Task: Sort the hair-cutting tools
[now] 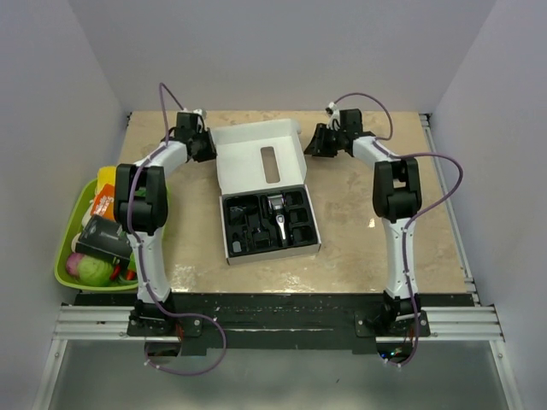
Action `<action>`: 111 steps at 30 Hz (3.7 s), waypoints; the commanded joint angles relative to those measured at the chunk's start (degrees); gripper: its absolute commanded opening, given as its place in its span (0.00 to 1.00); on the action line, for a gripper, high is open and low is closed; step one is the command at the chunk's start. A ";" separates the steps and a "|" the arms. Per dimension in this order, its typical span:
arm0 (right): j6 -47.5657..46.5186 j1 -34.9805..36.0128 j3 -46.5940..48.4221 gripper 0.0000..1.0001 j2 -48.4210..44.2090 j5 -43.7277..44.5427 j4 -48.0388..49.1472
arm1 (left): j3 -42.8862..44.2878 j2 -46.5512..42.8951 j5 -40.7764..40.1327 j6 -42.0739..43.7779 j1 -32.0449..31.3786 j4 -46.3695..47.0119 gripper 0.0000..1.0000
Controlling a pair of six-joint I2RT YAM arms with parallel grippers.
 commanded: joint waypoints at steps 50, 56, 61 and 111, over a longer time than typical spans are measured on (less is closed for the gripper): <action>-3.40 3.82 -42.97 0.40 -41.15 -19.84 9.40 | -50.96 -47.24 50.86 -14.58 7.70 41.74 0.20; -5.08 4.70 -42.36 0.41 -44.23 -11.04 5.00 | -49.56 -49.98 43.65 -7.01 7.70 26.53 0.23; -6.48 5.67 -40.60 0.41 -46.33 4.86 -0.63 | -44.46 -51.39 30.48 -2.88 7.70 10.28 0.24; -6.92 11.82 -48.86 0.42 -54.95 11.48 -8.29 | -50.08 -56.57 32.65 -1.55 3.83 -0.99 0.25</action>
